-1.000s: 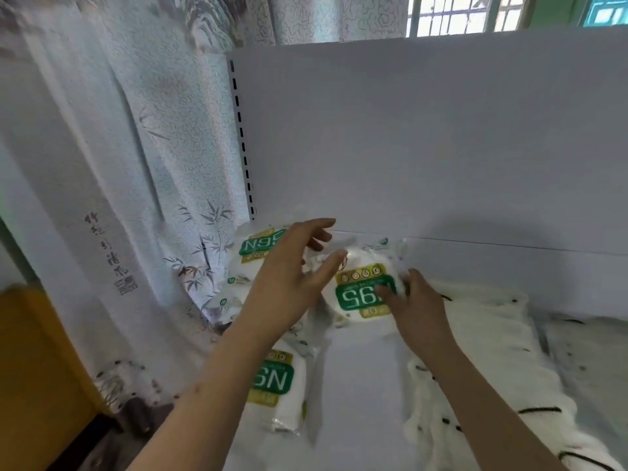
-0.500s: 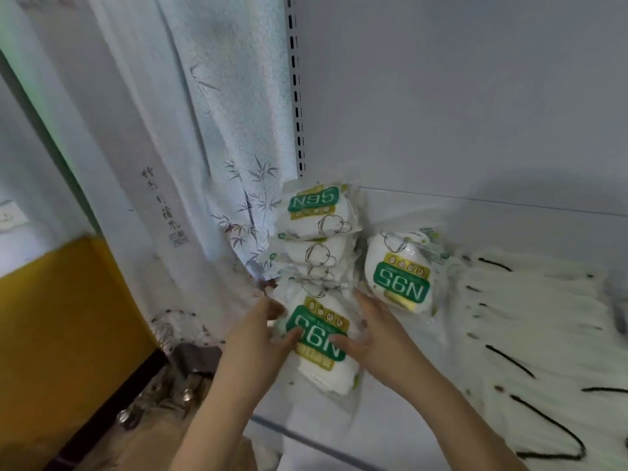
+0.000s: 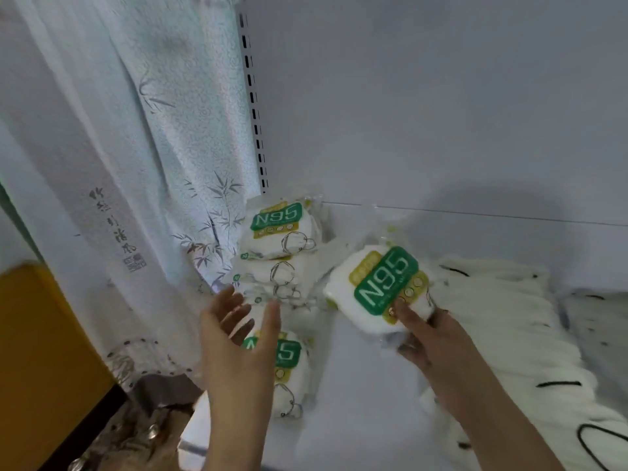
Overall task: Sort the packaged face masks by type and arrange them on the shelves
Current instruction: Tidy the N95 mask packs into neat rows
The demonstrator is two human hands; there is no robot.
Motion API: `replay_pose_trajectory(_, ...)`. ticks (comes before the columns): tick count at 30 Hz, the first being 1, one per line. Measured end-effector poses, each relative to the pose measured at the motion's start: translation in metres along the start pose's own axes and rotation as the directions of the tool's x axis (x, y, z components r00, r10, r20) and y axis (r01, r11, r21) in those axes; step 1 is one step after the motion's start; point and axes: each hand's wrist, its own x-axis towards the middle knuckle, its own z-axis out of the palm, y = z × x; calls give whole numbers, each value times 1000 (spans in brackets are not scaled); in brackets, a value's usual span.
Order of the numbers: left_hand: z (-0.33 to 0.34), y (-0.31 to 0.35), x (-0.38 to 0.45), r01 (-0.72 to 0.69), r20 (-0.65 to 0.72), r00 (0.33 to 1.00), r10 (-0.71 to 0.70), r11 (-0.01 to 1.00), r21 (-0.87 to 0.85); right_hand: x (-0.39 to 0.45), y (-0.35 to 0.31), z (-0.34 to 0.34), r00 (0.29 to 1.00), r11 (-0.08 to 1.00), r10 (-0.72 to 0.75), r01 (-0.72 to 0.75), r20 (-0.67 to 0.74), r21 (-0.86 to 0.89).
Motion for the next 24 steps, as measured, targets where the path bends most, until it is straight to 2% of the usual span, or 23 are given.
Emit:
replay_pose_trajectory(1, 10, 3, -9, 35, 62, 998, -32, 999, -40, -6, 6, 2, 1000, 997, -9, 9, -3, 71)
replay_pose_trajectory(3, 36, 3, -19, 113, 285, 952, -113, 993, 18, -15, 19, 9, 1000, 992, 15, -16, 4, 128)
replay_pose_trajectory(4, 47, 1, -17, 108, 367, 922, -121, 993, 56, -19, 24, 14, 999, 985, 48, -49, 11, 163)
replay_pose_trajectory(6, 63, -3, -1, 60, 444, 894, -63, 998, 22, -21, 25, 11, 998, 984, 62, -58, -17, 168)
replay_pose_trajectory(8, 71, -3, 22, -49, 508, 860, 40, 999, 4, -12, 13, -4, 990, 999, -39, 34, -139, -35)
replay_pose_trajectory(10, 75, 2, 39, -151, 624, 774, 108, 988, 17, 0, -3, -22, 948, 964, -177, 112, -265, -243)
replay_pose_trajectory(11, 77, 3, 44, -178, 683, 723, 106, 983, 36, 7, -6, -28, 932, 919, -240, 127, -273, -373)
replay_pose_trajectory(12, 77, 3, 46, -220, 717, 690, 97, 972, 81, 17, -5, -32, 919, 821, -312, 133, -242, -555)
replay_pose_trajectory(13, 74, -1, 47, -285, 713, 692, 115, 950, 124, 27, -1, -35, 909, 675, -364, 110, -200, -730)
replay_pose_trajectory(14, 66, -8, 47, -372, 668, 727, 158, 908, 190, 36, 6, -35, 907, 532, -388, 76, -162, -843)
replay_pose_trajectory(15, 54, -15, 44, -436, 580, 785, 216, 859, 270, 44, 13, -34, 908, 403, -394, 31, -143, -915)
replay_pose_trajectory(17, 19, -29, 36, -426, 338, 894, 293, 788, 445, 49, 21, -29, 867, 217, -477, -47, -148, -975)
replay_pose_trajectory(18, 1, -38, 33, -371, 233, 929, 289, 755, 541, 47, 21, -24, 800, 154, -585, -49, -131, -987)
replay_pose_trajectory(19, -15, -48, 32, -290, 166, 956, 240, 704, 648, 40, 19, -18, 701, 96, -709, -19, -81, -995)
replay_pose_trajectory(20, -26, -60, 36, -194, 137, 981, 139, 619, 761, 29, 18, -8, 597, 51, -802, 49, -11, -997)
replay_pose_trajectory(21, -34, -70, 40, -117, 132, 991, 8, 526, 842, 19, 19, 3, 541, 21, -839, 142, 60, -990)
replay_pose_trajectory(22, -39, -77, 43, -65, 138, 983, -125, 462, 884, 8, 23, 14, 560, 11, -819, 229, 123, -973)
replay_pose_trajectory(23, -42, -84, 45, -46, 161, 962, -219, 452, 891, -1, 29, 25, 652, 43, -741, 283, 160, -958)
replay_pose_trajectory(24, -45, -90, 45, -61, 207, 946, -250, 489, 870, -7, 38, 34, 796, 119, -583, 280, 162, -953)
